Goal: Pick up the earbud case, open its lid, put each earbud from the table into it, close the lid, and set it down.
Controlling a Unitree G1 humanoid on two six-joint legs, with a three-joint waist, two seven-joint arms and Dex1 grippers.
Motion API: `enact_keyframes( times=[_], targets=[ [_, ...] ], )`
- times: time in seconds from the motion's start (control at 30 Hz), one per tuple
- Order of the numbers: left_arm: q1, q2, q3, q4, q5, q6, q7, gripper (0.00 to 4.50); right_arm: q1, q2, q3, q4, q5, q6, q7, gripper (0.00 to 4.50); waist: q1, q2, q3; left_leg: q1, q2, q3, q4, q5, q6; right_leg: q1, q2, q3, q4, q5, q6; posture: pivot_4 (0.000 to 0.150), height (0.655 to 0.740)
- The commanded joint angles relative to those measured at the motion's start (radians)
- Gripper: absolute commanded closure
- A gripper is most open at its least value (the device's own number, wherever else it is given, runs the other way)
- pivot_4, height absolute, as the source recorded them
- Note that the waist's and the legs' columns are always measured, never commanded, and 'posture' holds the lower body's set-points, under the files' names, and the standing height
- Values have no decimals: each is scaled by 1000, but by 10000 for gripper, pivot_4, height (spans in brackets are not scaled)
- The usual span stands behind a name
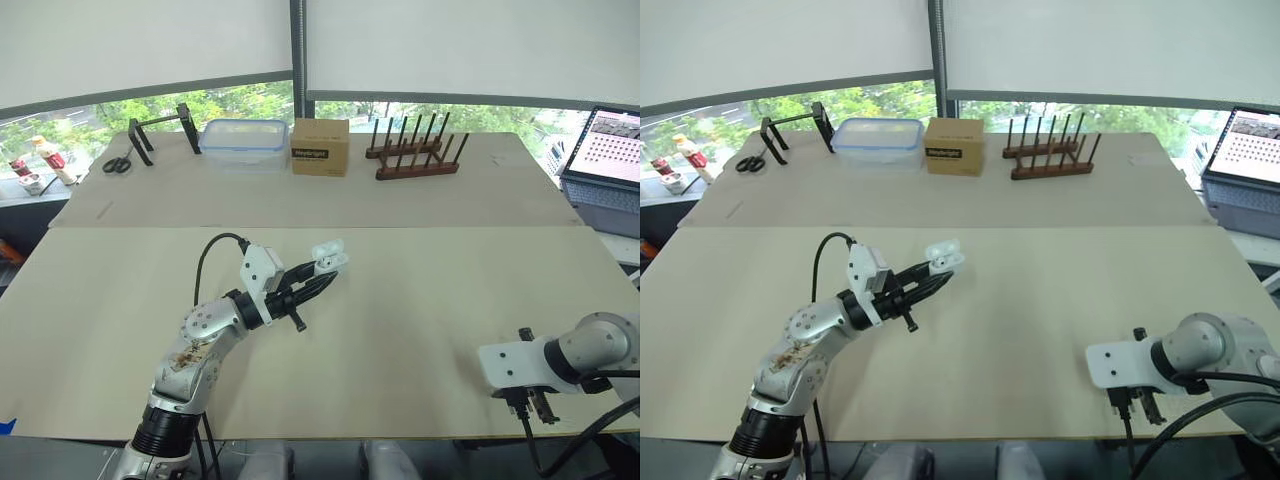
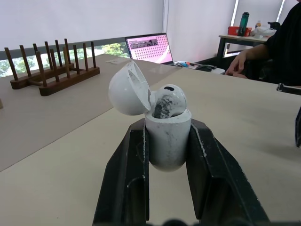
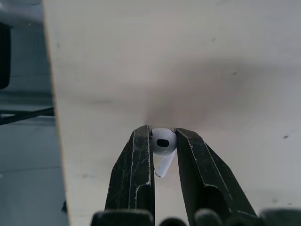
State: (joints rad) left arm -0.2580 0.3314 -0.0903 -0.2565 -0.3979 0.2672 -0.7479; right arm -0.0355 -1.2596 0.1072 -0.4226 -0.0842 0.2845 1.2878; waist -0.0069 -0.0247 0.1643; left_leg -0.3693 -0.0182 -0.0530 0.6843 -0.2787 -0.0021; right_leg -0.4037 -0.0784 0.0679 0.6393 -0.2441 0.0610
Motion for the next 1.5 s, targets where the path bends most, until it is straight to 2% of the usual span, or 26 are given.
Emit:
enact_keyframes(
  times=[0.03, 0.2, 0.4, 0.53, 1.0, 1.5],
  targets=[
    [-21, -1, 12, -19, -19, -8, -4, 39429, -122, 61, -36, -30, 67, -12, -21, 41662, -5, 0, 0, 0, 0, 0, 0, 0, 0, 0, 0, 0, 0, 0, 0, 1500, 7400],
    [-69, -21, 21, 0, -28, -19, -3, 39429, -377, 364, -57, -14, 190, 33, -204, 41662, -6, -2, 1, 0, 0, -2, -2, 0, 0, 0, 0, 0, -1, 0, 0, 1500, 7400],
    [-127, -35, 33, 40, -31, -15, -8, 39429, -495, 616, -117, -15, 287, 43, -398, 41662, 6, -2, 1, -3, -2, -4, -2, 0, 0, -3, -2, -1, -1, 0, 0, 1500, 7400],
    [-146, -31, 36, 62, -37, -13, -26, 39429, -522, 728, -136, -38, 355, 85, -491, 41662, 5, -1, 1, -3, -2, -5, -2, 0, -1, -4, -2, -1, 1, 0, 0, 1500, 7400],
    [-178, -16, 36, 79, -52, -1, -64, 39429, -527, 851, -66, -7, 393, 130, -594, 41662, -8, -1, 1, -3, -1, -4, -4, 0, -1, -6, -1, -1, 2, 0, 0, 1500, 7400],
    [-182, -14, 35, 68, -54, 7, -56, 39429, -487, 822, -18, 30, 316, 57, -601, 41662, -7, -1, 1, -3, -1, -4, -4, 0, -1, -7, -1, 0, 2, 0, 0, 1500, 7400]
  ],
)
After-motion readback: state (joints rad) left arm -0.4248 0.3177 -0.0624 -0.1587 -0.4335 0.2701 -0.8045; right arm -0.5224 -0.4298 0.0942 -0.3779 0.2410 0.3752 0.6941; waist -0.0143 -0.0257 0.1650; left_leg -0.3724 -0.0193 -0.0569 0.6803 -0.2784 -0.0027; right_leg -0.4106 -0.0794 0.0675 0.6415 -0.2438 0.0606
